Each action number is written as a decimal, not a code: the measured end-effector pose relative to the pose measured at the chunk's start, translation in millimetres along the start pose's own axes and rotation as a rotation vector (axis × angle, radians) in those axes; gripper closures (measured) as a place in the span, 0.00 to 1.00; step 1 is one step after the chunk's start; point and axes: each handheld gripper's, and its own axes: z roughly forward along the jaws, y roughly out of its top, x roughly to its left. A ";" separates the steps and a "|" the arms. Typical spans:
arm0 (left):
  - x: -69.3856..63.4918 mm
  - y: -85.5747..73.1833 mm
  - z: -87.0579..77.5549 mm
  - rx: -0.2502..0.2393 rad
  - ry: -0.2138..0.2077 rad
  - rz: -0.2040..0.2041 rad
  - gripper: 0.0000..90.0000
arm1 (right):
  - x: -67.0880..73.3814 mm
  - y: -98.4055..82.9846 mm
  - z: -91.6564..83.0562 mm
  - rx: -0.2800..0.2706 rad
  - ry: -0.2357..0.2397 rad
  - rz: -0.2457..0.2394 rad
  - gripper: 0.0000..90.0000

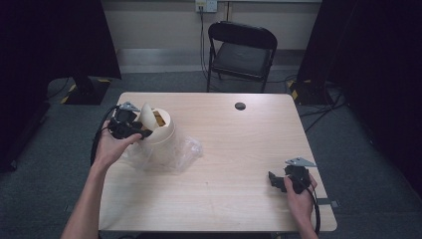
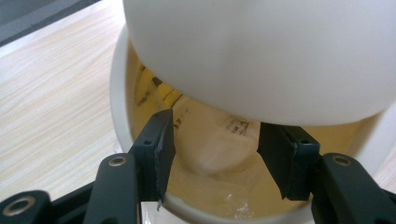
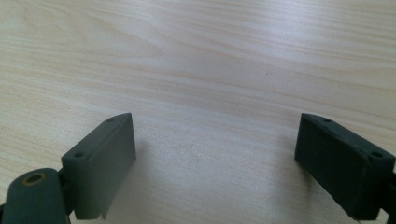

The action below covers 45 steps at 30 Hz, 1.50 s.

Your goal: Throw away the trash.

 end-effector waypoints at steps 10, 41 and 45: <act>-6.5 -3.4 -11.1 -0.065 -0.013 0.023 0.55 | 0.0 0.0 0.0 0.000 0.000 0.000 0.13; -12.5 -65.8 -47.4 -0.249 0.030 -0.132 0.25 | 0.0 0.0 0.0 0.000 0.000 0.000 0.13; -19.6 -77.7 -48.4 -0.275 0.035 -0.142 0.23 | 0.0 0.0 0.0 0.000 0.000 0.000 0.13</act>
